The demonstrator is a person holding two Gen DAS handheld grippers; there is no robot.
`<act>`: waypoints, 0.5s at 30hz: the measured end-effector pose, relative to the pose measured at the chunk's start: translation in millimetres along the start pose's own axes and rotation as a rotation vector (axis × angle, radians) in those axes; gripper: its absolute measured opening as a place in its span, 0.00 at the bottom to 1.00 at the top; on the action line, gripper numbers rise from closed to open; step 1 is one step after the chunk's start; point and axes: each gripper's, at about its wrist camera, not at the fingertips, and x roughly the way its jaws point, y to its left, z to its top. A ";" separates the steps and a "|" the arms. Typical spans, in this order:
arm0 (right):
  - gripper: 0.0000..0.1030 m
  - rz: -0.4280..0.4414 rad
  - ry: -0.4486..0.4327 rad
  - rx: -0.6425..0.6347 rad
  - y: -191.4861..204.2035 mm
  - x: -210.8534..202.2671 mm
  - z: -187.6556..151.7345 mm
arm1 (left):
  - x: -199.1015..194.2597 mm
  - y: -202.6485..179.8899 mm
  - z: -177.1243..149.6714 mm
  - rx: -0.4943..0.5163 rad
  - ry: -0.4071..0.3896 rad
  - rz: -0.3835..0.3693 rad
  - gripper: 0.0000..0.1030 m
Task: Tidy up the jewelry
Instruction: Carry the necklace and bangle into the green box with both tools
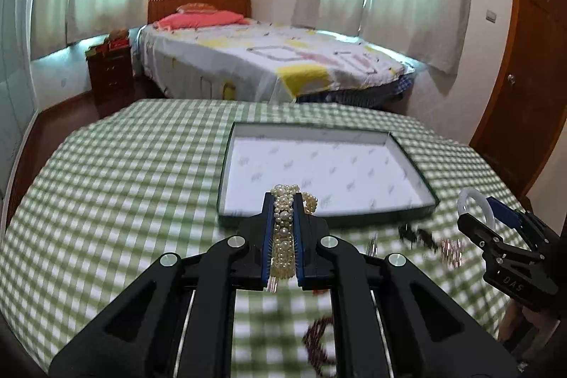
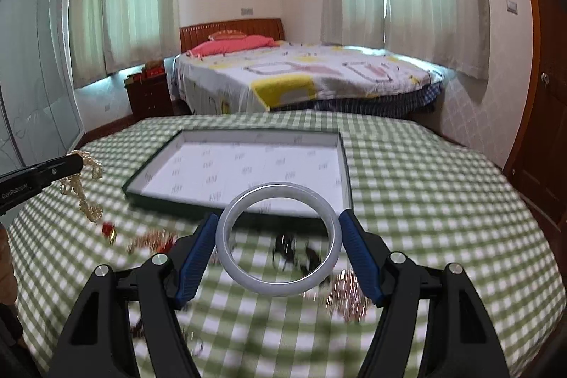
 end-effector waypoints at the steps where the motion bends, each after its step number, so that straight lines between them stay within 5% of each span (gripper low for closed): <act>1: 0.67 0.000 -0.005 -0.001 -0.5 2.6 4.1 | 4.8 -1.2 6.2 0.001 -0.004 -0.005 0.10; 10: 0.67 0.002 -0.056 -0.018 -9.5 47.0 52.7 | 62.9 -11.6 63.0 -0.015 -0.031 -0.040 0.10; 15: 0.67 0.025 0.024 -0.016 -14.9 91.5 51.9 | 115.1 -16.1 55.2 0.002 0.056 -0.032 0.10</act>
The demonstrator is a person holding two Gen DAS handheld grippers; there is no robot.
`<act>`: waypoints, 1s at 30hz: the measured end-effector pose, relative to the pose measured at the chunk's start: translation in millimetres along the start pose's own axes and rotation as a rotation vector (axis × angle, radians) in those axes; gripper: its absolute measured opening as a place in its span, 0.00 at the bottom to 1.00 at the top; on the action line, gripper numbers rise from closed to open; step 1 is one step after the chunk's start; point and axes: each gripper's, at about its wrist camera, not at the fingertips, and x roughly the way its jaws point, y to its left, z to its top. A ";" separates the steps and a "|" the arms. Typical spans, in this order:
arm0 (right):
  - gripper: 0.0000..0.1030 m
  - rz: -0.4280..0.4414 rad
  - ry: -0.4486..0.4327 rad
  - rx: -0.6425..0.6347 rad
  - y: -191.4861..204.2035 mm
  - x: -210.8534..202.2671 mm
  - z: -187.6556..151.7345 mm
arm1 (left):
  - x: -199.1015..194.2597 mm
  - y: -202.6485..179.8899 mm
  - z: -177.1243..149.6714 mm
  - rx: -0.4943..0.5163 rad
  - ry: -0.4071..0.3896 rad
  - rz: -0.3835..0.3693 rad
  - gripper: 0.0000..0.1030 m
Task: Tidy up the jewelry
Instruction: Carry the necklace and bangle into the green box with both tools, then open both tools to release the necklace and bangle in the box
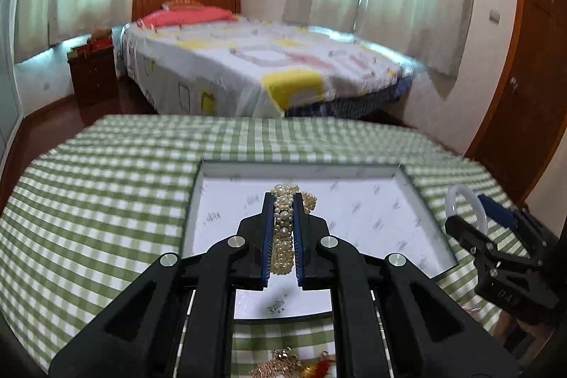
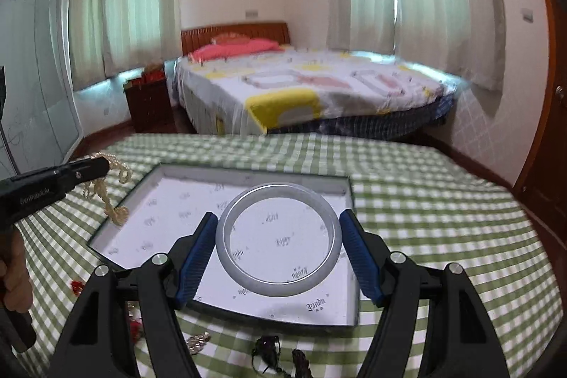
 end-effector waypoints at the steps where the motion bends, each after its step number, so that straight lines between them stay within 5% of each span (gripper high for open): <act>1: 0.67 0.002 0.023 0.002 -1.7 9.0 -2.9 | 10.7 1.6 -2.8 -0.002 0.025 0.003 0.10; 12: 0.67 0.026 0.244 0.007 -13.5 72.9 -30.5 | 86.2 22.7 -33.9 -0.026 0.208 0.030 0.10; 23: 0.67 0.007 0.270 -0.041 -10.1 81.0 -37.8 | 105.6 19.7 -43.8 -0.012 0.252 0.041 0.10; 30: 0.72 0.021 0.275 -0.056 -9.4 80.6 -37.5 | 104.7 16.5 -46.0 0.001 0.236 0.023 0.19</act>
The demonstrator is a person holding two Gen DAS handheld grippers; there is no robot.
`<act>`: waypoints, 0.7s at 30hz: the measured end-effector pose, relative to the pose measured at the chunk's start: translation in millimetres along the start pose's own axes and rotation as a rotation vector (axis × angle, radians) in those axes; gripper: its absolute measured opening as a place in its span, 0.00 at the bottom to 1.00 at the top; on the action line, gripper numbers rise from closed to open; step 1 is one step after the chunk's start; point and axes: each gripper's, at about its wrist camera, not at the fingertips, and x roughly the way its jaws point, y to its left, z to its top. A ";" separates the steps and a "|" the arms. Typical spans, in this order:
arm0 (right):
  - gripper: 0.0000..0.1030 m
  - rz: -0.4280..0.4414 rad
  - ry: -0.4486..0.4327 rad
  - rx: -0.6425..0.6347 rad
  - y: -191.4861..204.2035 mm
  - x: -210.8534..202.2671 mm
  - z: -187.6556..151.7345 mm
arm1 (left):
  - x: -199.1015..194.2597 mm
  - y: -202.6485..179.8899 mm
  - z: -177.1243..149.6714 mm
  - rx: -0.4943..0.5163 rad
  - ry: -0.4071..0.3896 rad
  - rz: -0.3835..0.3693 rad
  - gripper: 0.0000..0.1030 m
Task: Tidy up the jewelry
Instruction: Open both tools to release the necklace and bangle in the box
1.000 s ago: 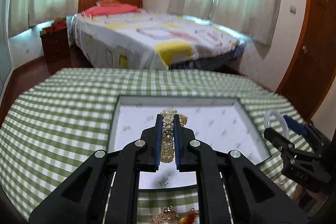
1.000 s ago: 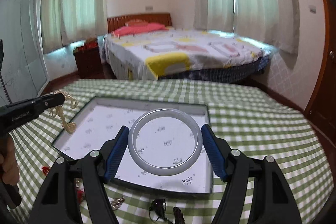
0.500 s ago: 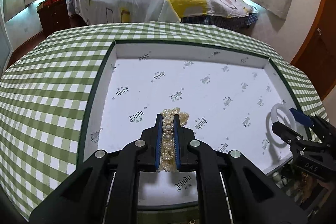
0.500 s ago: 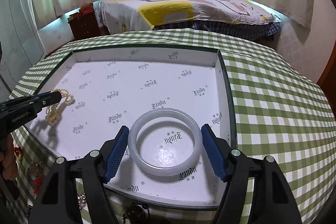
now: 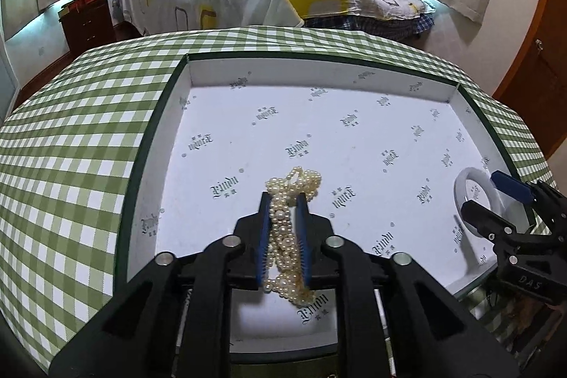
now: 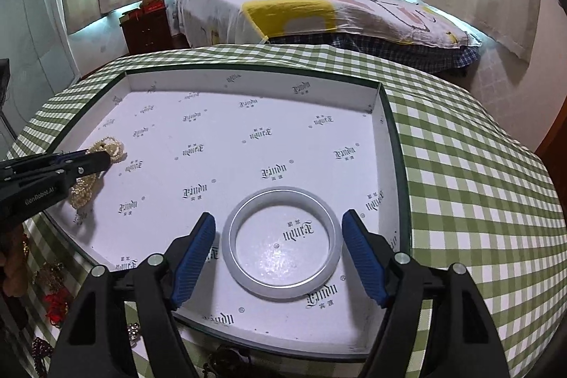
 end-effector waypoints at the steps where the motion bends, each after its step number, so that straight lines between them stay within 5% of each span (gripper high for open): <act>1: 0.74 0.005 0.001 -0.003 0.2 -0.1 -0.1 | -0.3 -0.6 -0.2 0.003 -0.001 -0.005 0.24; 4: 0.74 0.015 0.000 -0.006 1.0 -0.5 0.0 | -0.9 -4.1 -1.2 0.007 -0.005 0.002 0.48; 10: 0.74 0.044 -0.040 0.042 -4.6 -16.0 1.0 | -12.3 -1.7 -3.7 -0.009 -0.028 -0.012 0.54; 21: 0.74 0.023 -0.170 0.045 26.4 -87.4 -20.8 | -98.0 -9.4 -33.4 0.027 -0.193 0.002 0.60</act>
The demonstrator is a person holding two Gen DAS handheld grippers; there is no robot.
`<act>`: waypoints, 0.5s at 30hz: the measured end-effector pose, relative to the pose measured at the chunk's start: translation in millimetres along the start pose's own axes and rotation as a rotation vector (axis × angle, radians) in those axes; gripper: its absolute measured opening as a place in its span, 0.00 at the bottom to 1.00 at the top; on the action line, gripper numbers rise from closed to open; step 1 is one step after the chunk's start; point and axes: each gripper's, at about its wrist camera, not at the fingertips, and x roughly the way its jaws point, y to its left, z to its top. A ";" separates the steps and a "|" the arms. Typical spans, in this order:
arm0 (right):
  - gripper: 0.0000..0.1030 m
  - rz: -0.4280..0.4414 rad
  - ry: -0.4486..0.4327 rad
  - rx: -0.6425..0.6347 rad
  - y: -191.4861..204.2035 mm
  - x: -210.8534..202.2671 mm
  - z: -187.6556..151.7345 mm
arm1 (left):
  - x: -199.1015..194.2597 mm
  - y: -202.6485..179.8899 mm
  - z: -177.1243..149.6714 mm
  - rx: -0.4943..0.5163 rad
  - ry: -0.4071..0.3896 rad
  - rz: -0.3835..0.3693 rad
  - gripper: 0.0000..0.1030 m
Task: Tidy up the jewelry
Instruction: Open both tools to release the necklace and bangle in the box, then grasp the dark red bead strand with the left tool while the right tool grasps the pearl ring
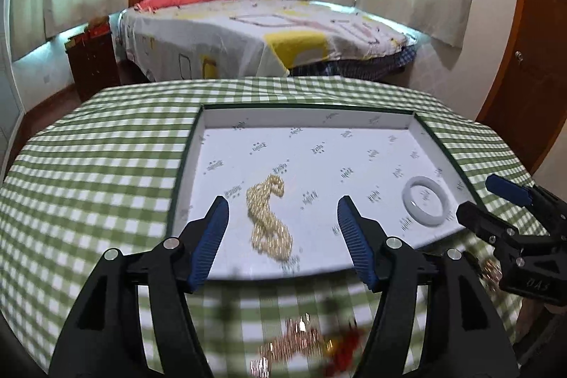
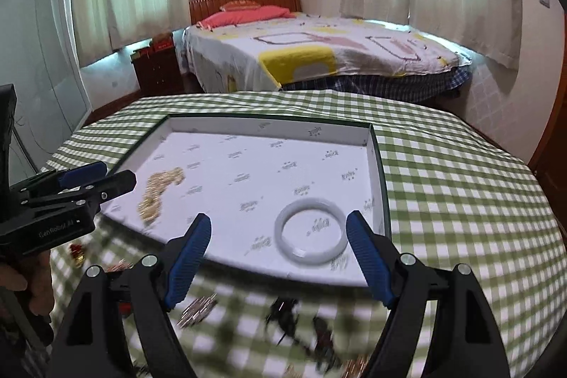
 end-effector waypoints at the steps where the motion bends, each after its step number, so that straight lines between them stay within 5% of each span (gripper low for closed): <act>1: 0.74 0.000 -0.007 0.001 3.2 -7.8 -5.7 | -6.1 -0.4 -3.4 0.000 -0.007 0.002 0.60; 9: 0.73 -0.002 -0.011 -0.007 26.0 -49.3 -57.9 | -59.9 -2.2 -48.3 0.006 -0.058 0.049 0.60; 15: 0.60 0.045 0.031 -0.005 37.2 -59.9 -93.3 | -82.4 0.5 -82.5 -0.001 -0.034 0.075 0.60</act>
